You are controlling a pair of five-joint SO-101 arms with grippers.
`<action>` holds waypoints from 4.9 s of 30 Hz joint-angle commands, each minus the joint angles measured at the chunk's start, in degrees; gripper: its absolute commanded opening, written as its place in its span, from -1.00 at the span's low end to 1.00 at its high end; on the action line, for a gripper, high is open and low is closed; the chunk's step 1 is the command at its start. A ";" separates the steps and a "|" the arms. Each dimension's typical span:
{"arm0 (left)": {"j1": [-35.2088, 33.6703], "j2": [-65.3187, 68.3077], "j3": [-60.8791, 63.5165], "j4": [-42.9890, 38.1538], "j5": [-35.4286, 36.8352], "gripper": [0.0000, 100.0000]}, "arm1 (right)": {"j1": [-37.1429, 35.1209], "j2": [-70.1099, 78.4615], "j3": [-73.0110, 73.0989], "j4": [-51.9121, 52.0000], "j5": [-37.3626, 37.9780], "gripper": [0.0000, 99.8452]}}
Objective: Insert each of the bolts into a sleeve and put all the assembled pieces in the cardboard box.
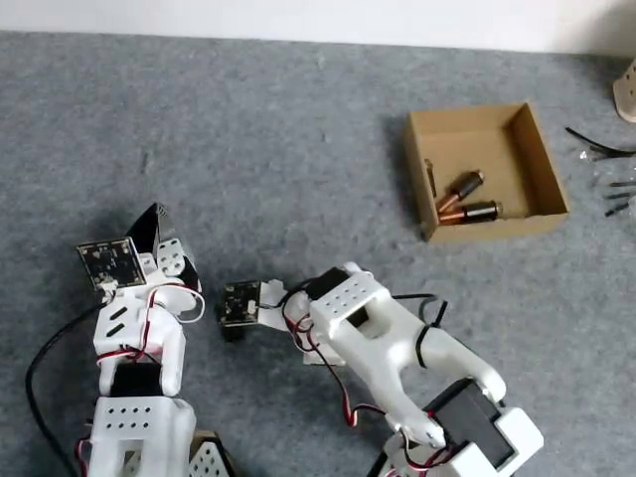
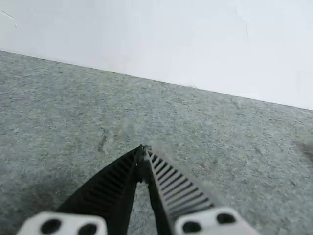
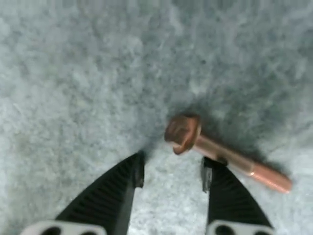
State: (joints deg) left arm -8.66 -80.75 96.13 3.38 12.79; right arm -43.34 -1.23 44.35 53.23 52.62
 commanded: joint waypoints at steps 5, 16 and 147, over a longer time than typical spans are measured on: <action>0.84 -0.13 0.22 -1.41 -0.53 -0.99 | -0.48 4.35 -1.19 -4.09 0.44 -0.63; 0.84 -0.13 0.22 -1.32 -0.53 -0.99 | -0.22 4.53 -1.19 -4.00 0.88 -0.98; -9.54 -0.31 -0.66 -2.81 -0.26 -0.99 | -7.96 36.09 -79.60 31.60 -50.64 -0.68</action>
State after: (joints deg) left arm -16.13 -80.66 96.22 3.03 12.70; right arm -47.21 35.69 -32.31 83.21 2.51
